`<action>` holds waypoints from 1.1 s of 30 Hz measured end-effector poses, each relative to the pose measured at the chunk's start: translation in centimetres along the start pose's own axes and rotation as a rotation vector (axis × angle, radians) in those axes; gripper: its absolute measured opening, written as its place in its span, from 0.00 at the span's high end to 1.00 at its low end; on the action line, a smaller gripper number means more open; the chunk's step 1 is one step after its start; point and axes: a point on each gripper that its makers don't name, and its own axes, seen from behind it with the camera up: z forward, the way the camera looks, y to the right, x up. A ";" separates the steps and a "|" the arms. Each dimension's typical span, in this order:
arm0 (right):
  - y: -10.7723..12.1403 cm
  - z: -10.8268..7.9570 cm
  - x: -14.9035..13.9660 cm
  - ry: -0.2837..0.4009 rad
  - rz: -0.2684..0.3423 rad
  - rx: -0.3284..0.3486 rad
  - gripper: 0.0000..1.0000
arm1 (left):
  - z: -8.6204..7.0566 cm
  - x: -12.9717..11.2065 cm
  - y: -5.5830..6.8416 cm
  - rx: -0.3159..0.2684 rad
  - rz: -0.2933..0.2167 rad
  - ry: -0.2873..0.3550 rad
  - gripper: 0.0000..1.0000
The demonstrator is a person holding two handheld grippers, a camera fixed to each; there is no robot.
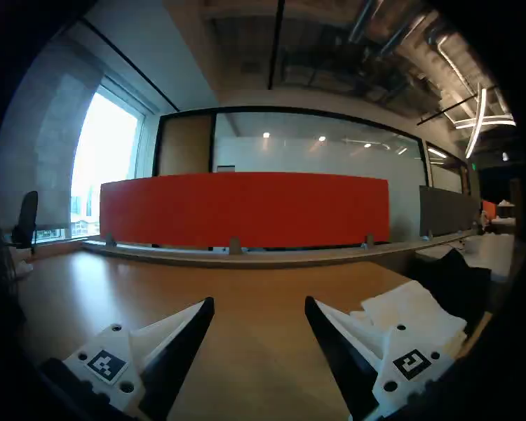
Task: Fold towel
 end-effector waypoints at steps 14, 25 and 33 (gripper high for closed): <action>-0.1 0.0 0.0 0.000 0.001 0.000 0.00 | -0.1 0.2 0.0 0.000 0.000 -0.001 0.07; 0.0 0.0 0.0 0.000 0.000 0.000 0.00 | -0.2 0.6 -0.1 0.000 0.001 -0.002 0.07; -0.1 0.1 -0.1 0.000 0.000 0.000 0.00 | -0.2 0.7 -0.1 0.000 0.001 -0.003 0.07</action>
